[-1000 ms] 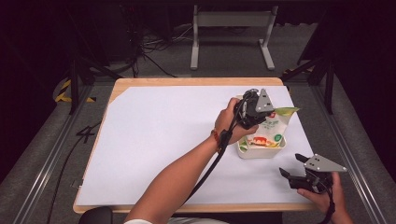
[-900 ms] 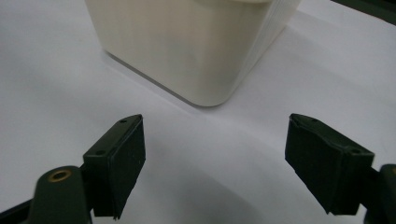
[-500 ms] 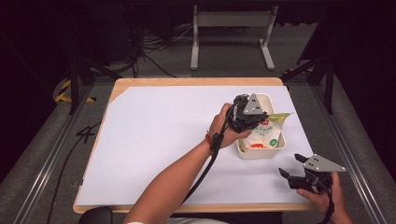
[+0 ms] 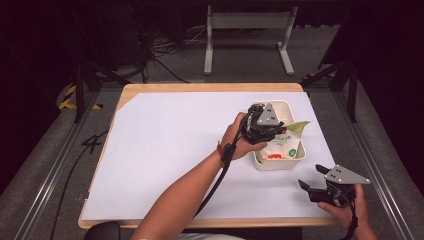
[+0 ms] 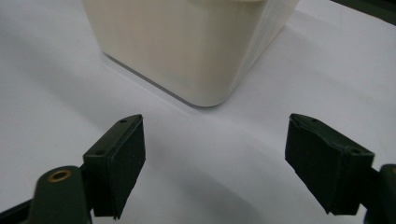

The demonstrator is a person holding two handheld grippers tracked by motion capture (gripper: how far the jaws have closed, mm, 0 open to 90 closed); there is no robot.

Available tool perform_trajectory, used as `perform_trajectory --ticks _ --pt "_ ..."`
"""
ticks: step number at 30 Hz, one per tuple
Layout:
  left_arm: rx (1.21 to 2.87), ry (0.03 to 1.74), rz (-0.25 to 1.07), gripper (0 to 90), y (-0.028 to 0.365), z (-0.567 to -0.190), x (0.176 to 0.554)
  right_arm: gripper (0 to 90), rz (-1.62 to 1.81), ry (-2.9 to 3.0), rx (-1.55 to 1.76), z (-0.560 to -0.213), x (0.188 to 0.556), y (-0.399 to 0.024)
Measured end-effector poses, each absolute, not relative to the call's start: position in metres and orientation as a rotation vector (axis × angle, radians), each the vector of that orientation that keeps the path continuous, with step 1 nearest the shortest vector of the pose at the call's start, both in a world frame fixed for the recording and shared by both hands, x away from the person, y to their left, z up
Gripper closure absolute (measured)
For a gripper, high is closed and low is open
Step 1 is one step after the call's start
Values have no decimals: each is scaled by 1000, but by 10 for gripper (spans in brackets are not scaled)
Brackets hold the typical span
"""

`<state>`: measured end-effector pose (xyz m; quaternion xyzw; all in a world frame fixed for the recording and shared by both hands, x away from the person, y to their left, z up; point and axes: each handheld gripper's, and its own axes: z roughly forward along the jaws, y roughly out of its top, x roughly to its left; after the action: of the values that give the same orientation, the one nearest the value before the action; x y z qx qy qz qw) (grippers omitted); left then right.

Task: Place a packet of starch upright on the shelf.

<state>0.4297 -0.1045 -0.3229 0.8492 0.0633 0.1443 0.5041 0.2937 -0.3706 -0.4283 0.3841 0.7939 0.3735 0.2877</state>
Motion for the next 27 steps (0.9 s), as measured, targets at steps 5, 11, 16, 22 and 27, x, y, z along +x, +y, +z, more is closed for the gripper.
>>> perform_trajectory --ticks 5,11,16,22,27 --pt "2048 155 352 786 -102 -321 430 200 998 2122 1028 -428 294 -371" --pt "2047 150 370 762 -98 -318 430 200 1001 2123 1029 -429 295 -371" --pt "2046 141 384 739 -93 -315 429 200 999 2127 1026 -429 294 -370" --pt "2046 121 414 666 -78 -306 430 201 993 2132 1026 -429 295 -370" --pt "2052 121 426 609 -68 -303 430 201 995 2132 1027 -430 295 -370"
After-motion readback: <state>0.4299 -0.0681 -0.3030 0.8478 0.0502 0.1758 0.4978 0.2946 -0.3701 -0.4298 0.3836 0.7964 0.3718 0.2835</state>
